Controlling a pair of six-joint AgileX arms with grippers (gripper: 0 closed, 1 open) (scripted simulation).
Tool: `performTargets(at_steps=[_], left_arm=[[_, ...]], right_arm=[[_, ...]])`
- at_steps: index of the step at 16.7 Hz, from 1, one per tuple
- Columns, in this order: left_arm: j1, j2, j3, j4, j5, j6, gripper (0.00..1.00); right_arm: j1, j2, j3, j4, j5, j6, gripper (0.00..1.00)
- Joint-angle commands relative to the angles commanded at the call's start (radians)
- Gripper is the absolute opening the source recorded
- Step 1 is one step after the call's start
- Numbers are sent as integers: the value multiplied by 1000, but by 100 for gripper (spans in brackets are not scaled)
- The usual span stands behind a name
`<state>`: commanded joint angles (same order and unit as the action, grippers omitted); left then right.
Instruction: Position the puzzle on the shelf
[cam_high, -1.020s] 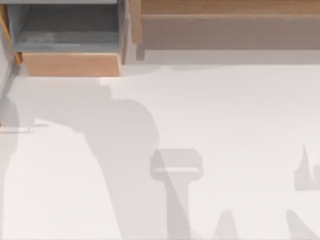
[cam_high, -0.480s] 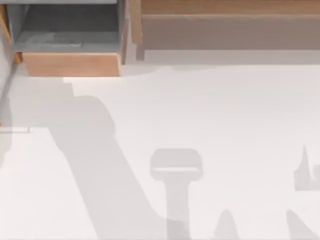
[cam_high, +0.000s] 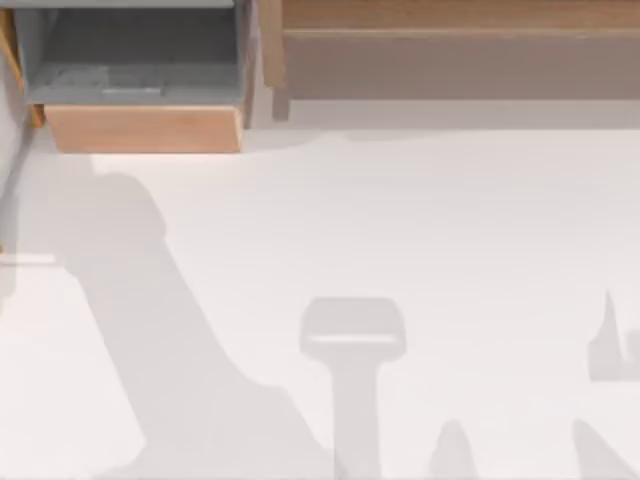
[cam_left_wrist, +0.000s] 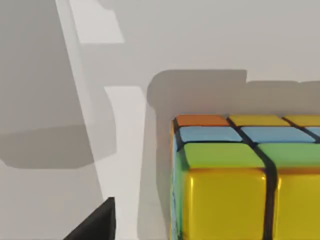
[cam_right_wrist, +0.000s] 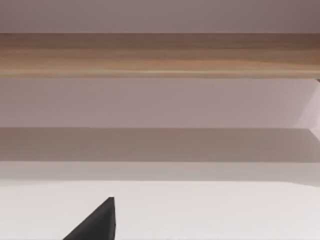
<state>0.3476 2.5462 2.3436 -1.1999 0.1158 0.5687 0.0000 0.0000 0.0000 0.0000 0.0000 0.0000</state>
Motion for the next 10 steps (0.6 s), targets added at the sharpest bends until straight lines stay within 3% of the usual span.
performTargets(at_steps=[1,10], left_arm=[[0,0,0,0,0,0,100],[0,0,0,0,0,0,32]], right_arm=[[0,0,0,0,0,0,100],[0,0,0,0,0,0,100]])
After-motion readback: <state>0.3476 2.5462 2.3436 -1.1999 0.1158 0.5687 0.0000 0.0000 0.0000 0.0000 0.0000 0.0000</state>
